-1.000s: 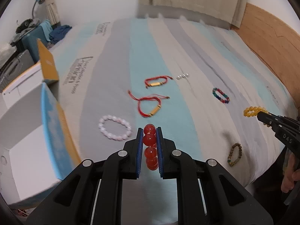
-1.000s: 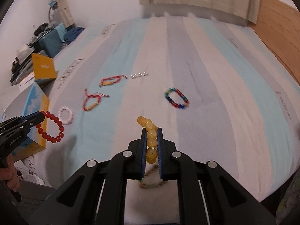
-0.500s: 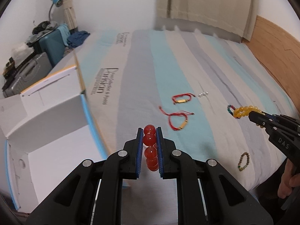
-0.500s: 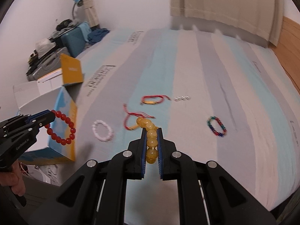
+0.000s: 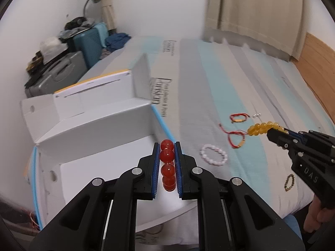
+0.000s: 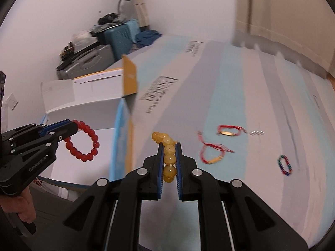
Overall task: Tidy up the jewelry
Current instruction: 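Carry both bracelets into the white box and open both tools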
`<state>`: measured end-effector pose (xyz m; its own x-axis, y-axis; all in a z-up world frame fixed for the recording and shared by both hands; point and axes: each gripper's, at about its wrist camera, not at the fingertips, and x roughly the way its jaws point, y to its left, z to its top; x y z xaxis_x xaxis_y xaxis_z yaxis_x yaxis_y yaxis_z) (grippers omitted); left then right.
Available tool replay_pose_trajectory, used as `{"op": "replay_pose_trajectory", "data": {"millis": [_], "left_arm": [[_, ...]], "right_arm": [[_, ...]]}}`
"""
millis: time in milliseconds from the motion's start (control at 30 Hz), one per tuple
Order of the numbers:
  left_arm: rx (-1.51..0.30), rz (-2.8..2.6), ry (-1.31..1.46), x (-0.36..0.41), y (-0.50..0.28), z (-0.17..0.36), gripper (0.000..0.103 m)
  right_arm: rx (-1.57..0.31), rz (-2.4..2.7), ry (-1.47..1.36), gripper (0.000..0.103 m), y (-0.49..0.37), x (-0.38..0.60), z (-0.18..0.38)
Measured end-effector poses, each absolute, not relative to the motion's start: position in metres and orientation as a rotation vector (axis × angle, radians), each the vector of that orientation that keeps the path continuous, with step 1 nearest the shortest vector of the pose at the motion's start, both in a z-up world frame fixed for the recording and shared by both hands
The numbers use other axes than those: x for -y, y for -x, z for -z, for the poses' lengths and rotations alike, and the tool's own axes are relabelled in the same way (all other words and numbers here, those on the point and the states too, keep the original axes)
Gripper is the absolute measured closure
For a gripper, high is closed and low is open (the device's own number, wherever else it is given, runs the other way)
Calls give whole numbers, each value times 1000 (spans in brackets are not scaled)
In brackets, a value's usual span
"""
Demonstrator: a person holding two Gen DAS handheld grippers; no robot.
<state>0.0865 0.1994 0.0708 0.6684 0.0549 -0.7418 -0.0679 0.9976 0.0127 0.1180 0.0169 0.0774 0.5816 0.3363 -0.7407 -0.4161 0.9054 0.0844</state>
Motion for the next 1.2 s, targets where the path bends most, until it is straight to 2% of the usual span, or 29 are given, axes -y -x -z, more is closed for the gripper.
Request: {"op": "replay_pose_trajectory", "data": {"millis": [233,600,900,1200], "left_arm": [[-855,-138,43,-250,-71,-64,90],[-928,-227,111,-324,-52,-24,90],[-994,-249,157,-357,-48,14,90],[-1025,-249,176,-365,-46,31,90]], "right_arm": [[-852,-530,147,94,-106,-82,-71],[-952,-624,226,94,-99,-170,-21],[-1038,-628,257,94,-106,-199,18],[-1070,-625,272,94,-107,-204,33]]}}
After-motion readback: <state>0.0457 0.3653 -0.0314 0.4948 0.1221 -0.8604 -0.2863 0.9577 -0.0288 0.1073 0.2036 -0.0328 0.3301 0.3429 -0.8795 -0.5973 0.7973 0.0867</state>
